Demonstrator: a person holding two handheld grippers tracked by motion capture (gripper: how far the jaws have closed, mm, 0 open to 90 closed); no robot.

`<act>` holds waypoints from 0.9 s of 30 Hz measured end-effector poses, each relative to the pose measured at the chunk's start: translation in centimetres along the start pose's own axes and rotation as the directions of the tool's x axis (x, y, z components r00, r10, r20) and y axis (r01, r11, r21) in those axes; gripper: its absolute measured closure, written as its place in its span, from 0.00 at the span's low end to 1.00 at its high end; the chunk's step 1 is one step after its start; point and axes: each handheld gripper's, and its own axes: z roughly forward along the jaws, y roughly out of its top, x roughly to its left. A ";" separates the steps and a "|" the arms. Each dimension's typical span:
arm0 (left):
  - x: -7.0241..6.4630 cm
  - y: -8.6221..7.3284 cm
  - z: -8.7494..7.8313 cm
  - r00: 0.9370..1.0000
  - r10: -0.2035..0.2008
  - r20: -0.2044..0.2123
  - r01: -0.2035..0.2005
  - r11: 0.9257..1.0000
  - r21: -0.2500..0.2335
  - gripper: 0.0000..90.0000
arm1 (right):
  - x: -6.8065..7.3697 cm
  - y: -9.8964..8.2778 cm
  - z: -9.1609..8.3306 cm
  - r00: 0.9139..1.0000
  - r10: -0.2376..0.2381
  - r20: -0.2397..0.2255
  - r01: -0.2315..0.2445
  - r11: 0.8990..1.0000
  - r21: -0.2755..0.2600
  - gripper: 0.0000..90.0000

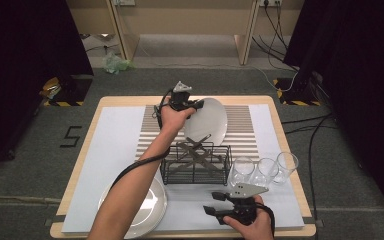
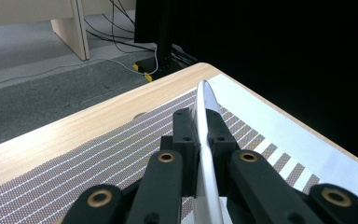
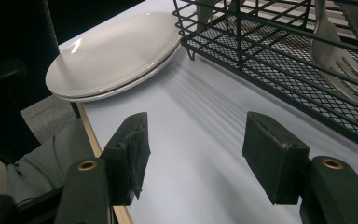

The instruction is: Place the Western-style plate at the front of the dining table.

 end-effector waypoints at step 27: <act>2.3 -0.8 -0.2 0.999 -0.052 0.010 0.051 0.995 0.083 0.92 | 0.0 0.0 0.1 1.000 -0.002 -0.001 0.002 1.000 0.005 0.45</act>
